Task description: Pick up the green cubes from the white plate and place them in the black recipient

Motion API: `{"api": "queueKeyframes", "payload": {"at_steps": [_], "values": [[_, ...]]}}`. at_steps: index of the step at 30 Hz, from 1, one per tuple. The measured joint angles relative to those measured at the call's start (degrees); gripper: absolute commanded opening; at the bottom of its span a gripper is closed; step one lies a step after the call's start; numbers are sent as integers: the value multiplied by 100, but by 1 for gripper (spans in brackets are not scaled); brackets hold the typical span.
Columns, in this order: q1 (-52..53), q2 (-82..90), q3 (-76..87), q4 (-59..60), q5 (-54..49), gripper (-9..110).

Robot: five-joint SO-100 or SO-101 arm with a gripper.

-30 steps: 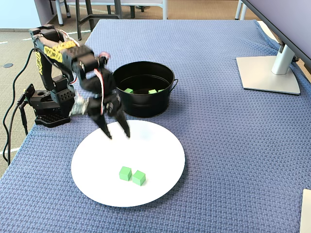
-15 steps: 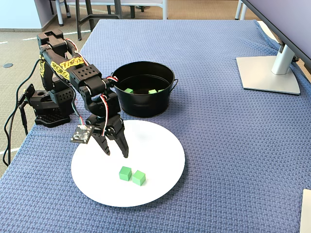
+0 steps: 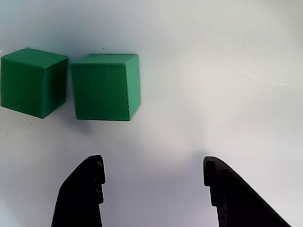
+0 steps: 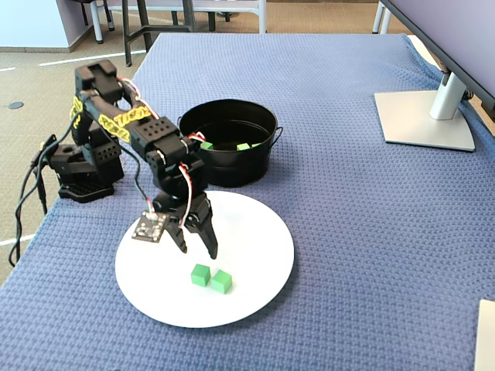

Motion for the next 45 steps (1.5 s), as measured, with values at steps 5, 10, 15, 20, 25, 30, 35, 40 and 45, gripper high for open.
{"api": "queueKeyframes", "payload": {"at_steps": [5, 10, 15, 20, 25, 30, 35, 40, 45], "values": [[0, -229, -360, 0, 26, 21], [0, -378, -615, 9, 26, 21], [0, -598, -932, 149, 26, 20], [9, -729, -1125, 237, 26, 20], [114, -888, -1301, 255, 26, 20], [325, -1037, -1468, 308, 26, 19], [343, -1037, -1468, 308, 26, 19], [431, -1037, -1468, 308, 26, 17], [492, -1037, -1521, 308, 26, 15]]}}
